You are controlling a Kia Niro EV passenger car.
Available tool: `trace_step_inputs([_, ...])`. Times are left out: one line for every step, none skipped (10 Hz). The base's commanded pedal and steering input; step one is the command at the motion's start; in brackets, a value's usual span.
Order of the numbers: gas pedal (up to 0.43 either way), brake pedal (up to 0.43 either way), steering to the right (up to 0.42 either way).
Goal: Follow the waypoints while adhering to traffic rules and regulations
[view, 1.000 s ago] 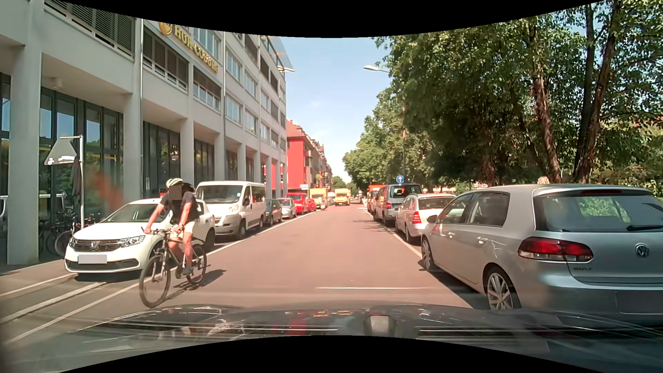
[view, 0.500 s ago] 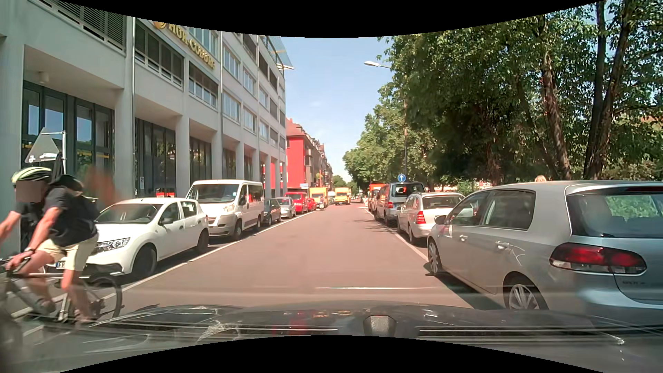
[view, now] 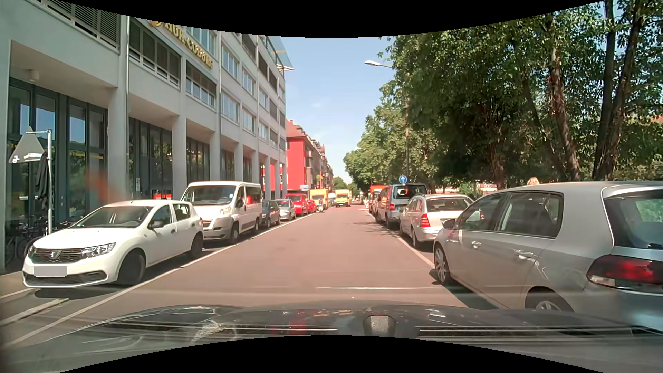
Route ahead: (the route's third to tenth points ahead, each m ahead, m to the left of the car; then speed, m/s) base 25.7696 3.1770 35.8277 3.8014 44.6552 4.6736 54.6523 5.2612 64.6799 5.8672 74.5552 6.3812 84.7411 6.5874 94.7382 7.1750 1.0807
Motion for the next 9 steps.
trace_step_inputs([0.228, 0.0, -0.035])
trace_step_inputs([0.24, 0.0, -0.036])
trace_step_inputs([0.24, 0.0, -0.035])
trace_step_inputs([0.24, 0.0, -0.035])
trace_step_inputs([0.228, 0.0, -0.036])
trace_step_inputs([0.228, 0.0, -0.034])
trace_step_inputs([0.228, 0.0, -0.033])
trace_step_inputs([0.228, 0.0, -0.033])
trace_step_inputs([0.24, 0.0, -0.034])
